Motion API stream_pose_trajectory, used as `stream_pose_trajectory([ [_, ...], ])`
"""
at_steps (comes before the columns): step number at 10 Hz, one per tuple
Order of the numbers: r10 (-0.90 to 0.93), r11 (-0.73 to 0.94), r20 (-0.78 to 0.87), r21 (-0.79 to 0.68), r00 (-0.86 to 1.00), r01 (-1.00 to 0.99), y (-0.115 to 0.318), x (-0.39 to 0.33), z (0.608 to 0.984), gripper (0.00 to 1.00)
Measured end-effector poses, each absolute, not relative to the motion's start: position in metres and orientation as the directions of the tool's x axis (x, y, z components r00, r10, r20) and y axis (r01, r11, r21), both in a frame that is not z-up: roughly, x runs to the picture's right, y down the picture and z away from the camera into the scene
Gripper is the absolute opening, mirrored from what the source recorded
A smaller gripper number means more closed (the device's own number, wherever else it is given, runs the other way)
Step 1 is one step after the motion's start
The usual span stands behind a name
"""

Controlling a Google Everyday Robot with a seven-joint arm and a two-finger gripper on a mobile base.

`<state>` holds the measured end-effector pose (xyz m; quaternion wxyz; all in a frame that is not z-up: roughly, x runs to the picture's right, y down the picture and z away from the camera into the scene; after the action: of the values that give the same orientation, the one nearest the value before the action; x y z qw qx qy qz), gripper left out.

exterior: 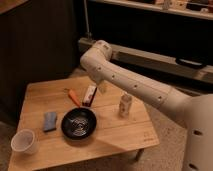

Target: Place the eraser on the white sponge

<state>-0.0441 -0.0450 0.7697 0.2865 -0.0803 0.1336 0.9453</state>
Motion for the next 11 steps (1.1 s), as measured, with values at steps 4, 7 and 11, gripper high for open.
stream_pose_trajectory([
  [4,0.497,-0.817,-0.231,0.200,-0.836,-0.541,-0.050,-0.043,0.772,0.80],
  [7,0.263,-0.930,-0.191,0.210,-0.946,-0.301,-0.067,-0.052,0.773,0.80],
  [11,-0.190,-0.951,-0.096,0.265,-0.977,0.158,-0.090,-0.095,0.768,0.80],
])
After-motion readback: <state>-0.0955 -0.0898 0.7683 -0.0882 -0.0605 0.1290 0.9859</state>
